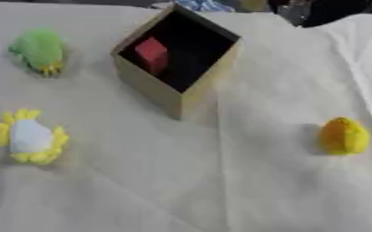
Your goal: Pick up objects on the table and place them in the box.
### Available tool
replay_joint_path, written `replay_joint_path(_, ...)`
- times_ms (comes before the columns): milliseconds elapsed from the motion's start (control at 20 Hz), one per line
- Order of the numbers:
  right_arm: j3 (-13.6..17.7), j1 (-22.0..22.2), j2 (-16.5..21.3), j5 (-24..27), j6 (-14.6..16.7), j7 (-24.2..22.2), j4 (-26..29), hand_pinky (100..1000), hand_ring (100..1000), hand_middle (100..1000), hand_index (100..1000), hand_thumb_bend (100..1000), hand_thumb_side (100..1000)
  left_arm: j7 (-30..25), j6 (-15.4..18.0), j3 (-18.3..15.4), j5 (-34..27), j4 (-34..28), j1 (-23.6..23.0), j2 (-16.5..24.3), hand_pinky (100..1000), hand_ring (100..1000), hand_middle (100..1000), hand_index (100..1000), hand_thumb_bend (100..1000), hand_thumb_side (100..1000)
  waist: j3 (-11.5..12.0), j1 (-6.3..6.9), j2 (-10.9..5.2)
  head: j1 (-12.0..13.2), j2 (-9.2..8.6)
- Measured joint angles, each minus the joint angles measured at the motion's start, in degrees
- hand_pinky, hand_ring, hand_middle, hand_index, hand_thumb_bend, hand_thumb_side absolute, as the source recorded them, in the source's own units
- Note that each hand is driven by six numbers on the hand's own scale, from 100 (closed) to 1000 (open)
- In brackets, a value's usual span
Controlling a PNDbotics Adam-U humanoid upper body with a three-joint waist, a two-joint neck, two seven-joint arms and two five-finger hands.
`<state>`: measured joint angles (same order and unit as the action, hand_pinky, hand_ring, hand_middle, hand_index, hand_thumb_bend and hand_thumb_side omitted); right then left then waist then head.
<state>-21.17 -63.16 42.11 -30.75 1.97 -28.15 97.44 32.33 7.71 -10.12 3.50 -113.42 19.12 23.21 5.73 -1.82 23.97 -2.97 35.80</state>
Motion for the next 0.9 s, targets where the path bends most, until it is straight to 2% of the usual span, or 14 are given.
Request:
replay_joint_path(350,-4.83,-4.18,-6.42,0.08,-0.46,-3.21,0.04,828,751,546,622,100,100,-0.26,0.05,0.04,0.03,0.0,0.02,-0.02,724,639,606,761,359,521,0.66,-0.04,-0.75,-0.22,0.99)
replay_joint_path(600,-6.3,-5.31,-9.75,-2.87,-0.02,-3.19,-4.63,826,755,551,624,100,124,-0.28,0.07,0.04,0.04,0.0,0.02,-0.05,723,639,606,761,362,520,0.96,-0.48,-0.92,-0.23,1.04)
replay_joint_path(900,-7.15,-5.37,-11.93,-6.67,1.71,-2.2,-10.91,828,758,554,627,100,136,-0.35,0.16,0.06,0.07,0.0,0.04,-0.05,723,639,606,761,363,519,1.51,-0.51,-0.94,-0.51,1.04)
